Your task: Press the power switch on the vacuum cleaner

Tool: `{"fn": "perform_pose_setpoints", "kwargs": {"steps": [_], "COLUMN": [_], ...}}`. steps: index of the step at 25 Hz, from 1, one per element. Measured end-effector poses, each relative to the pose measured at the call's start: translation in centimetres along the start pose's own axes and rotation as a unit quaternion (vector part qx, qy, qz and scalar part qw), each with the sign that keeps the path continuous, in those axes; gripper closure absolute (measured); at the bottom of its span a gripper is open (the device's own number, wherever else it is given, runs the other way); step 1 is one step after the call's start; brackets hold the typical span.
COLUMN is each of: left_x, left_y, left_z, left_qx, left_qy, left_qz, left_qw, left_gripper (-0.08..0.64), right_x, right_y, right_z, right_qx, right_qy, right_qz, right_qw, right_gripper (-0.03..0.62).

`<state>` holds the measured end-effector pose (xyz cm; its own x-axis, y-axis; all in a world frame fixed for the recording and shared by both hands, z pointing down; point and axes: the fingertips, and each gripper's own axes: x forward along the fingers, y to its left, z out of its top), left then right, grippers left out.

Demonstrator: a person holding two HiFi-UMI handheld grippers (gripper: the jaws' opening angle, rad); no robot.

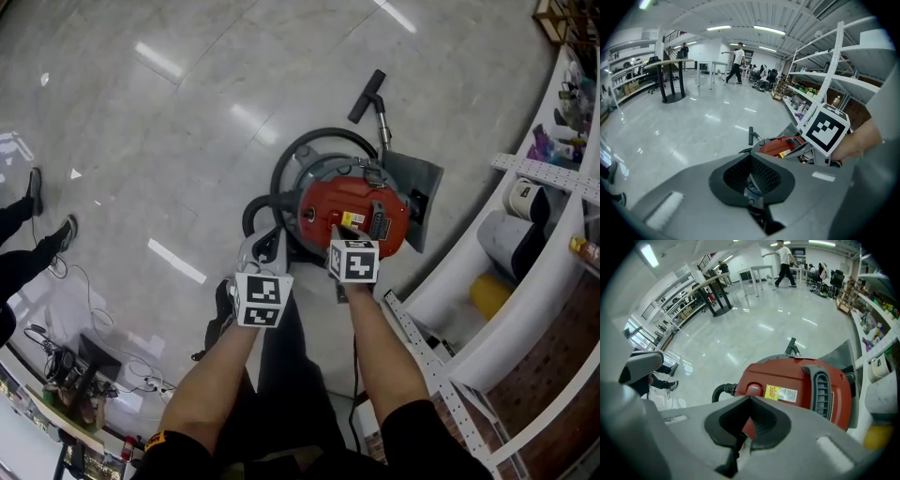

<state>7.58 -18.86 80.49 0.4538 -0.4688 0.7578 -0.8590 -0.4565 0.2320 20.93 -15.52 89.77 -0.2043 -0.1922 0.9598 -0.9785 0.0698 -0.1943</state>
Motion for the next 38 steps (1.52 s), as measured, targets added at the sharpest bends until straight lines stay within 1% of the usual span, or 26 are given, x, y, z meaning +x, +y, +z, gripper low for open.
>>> {"fn": "perform_pose_setpoints", "kwargs": {"steps": [4,8,12,16,21,26,31,35,38], "left_x": [0.3,0.8,1.2,1.3,0.9,-0.4,-3.5,-4.8,-6.7], "left_y": [-0.2,-0.4,-0.6,-0.7,-0.8,-1.0,-2.2,-1.2,-0.5], "left_z": [0.0,0.3,1.0,1.3,1.2,2.4,3.5,4.3,5.5], "left_qx": [0.001,0.003,0.005,0.006,0.016,0.023,0.025,0.025,0.021], "left_qy": [0.004,0.005,0.002,-0.001,0.001,-0.014,-0.011,-0.012,-0.027], "left_qz": [0.001,-0.003,-0.004,-0.006,-0.012,-0.013,-0.024,-0.01,-0.009], "left_qw": [1.0,1.0,1.0,1.0,0.9998,0.9996,0.9993,0.9996,0.9994], "left_gripper": [0.545,0.545,0.545,0.545,0.545,0.545,0.545,0.545,0.545], "right_x": [0.8,1.1,1.6,1.7,1.4,-0.4,-4.2,-6.4,-8.6], "right_y": [0.0,0.0,0.1,0.0,0.1,1.0,2.7,3.6,4.5], "right_z": [-0.3,-0.4,-1.1,-1.2,-0.8,-0.8,-1.9,-0.4,0.3], "right_qx": [-0.008,-0.015,-0.035,-0.037,-0.029,-0.03,-0.026,-0.016,-0.011], "right_qy": [0.019,0.025,0.036,0.026,0.022,0.004,0.004,-0.027,-0.048], "right_qz": [0.005,0.005,0.006,-0.004,-0.004,-0.004,-0.005,-0.005,-0.005], "right_qw": [1.0,1.0,0.999,0.999,0.999,1.0,1.0,0.999,0.999], "right_gripper": [0.6,0.6,0.6,0.598,0.6,0.6,0.6,0.6,0.6]}}
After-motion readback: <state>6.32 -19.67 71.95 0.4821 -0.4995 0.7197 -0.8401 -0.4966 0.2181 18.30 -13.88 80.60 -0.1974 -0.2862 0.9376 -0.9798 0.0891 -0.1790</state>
